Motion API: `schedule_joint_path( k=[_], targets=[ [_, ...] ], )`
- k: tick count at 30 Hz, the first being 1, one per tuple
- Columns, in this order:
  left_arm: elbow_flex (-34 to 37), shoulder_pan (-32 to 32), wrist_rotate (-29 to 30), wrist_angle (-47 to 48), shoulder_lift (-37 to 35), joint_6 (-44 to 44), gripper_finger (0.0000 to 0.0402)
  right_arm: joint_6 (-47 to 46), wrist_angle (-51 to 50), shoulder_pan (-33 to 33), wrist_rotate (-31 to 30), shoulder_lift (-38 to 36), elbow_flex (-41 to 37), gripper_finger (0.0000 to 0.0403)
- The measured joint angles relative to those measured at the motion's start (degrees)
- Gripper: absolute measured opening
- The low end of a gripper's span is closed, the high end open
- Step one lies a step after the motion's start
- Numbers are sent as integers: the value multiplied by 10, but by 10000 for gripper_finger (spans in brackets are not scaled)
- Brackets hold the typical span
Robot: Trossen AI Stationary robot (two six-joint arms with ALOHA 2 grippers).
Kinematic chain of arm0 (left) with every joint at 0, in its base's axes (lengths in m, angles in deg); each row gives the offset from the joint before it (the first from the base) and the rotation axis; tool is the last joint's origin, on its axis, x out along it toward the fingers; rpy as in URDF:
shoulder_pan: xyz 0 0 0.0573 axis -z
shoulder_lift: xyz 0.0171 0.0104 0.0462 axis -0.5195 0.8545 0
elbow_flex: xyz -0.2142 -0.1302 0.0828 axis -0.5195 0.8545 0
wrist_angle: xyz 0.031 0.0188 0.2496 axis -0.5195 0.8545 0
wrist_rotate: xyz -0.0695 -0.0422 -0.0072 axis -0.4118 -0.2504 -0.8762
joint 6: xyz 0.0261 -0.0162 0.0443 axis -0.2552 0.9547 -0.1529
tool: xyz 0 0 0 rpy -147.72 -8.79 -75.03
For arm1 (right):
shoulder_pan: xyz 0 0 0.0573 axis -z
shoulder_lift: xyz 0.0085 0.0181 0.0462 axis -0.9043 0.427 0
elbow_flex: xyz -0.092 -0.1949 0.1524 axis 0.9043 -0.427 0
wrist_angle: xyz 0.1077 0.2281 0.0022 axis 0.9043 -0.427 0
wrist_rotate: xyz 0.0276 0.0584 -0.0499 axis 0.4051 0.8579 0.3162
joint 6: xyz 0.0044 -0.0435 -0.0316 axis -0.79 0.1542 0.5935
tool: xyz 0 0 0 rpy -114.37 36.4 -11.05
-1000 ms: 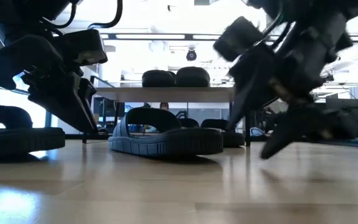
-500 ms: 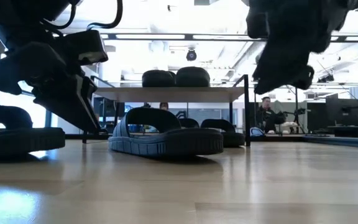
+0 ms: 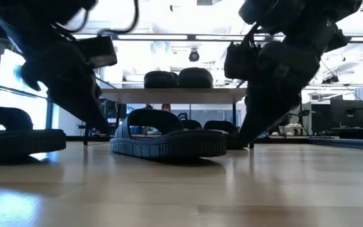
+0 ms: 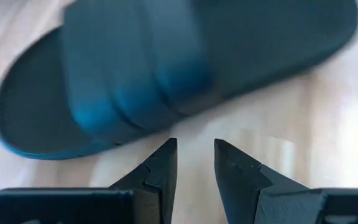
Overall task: Pick and place slides into the shelf
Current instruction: Put the black slide under the shelf
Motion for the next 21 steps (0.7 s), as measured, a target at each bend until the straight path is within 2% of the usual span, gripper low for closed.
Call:
schedule_joint_path(
  k=[3, 9, 21],
  targets=[
    [0, -24, -10, 3, 0, 0, 92, 15, 1, -1, -4, 9, 11, 1],
    [0, -72, -60, 9, 10, -20, 92, 28, -2, 2, 35, 41, 43, 0],
    [0, -125, -67, 5, 25, -35, 92, 50, -2, 47, 54, 109, 127, 0]
  ],
)
